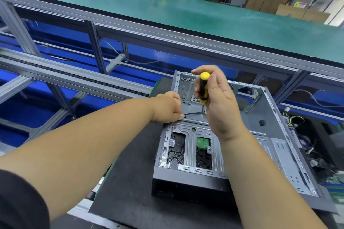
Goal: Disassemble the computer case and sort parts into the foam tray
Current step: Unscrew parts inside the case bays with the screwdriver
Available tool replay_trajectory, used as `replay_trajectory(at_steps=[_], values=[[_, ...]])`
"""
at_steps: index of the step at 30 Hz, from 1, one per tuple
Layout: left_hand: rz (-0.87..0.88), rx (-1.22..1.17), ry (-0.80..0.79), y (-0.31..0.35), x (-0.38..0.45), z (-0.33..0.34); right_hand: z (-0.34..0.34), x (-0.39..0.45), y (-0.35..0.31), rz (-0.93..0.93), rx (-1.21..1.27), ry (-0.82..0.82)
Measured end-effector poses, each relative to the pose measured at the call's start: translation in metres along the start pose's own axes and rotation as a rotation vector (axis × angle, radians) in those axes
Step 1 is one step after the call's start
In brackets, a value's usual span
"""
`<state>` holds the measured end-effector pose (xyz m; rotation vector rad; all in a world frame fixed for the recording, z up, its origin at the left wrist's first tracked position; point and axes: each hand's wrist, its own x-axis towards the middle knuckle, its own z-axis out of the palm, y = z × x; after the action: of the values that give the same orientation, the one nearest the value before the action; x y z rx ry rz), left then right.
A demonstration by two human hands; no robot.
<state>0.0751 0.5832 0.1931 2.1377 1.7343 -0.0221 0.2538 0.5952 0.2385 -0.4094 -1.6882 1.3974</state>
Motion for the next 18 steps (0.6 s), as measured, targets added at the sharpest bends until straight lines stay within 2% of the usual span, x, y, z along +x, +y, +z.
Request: replay_trajectory(at_steps=[6, 12, 14, 17, 18], values=[[0.055, -0.104, 0.023, -0.001, -0.004, 0.002, -0.011, -0.004, 0.004, 0.064, -0.297, -0.006], [0.032, 0.044, 0.072, 0.011, -0.006, 0.005, -0.008, -0.007, 0.005, 0.055, -0.132, 0.075], [0.005, -0.006, 0.190, 0.015, -0.013, 0.006, -0.006, -0.006, -0.001, 0.053, 0.005, 0.100], [-0.086, -0.238, 0.447, 0.017, -0.030, 0.010, -0.005, -0.007, -0.008, 0.058, 0.145, 0.112], [-0.127, -0.283, 0.489, 0.017, -0.037, 0.012, -0.005, -0.008, -0.008, 0.058, 0.156, 0.120]])
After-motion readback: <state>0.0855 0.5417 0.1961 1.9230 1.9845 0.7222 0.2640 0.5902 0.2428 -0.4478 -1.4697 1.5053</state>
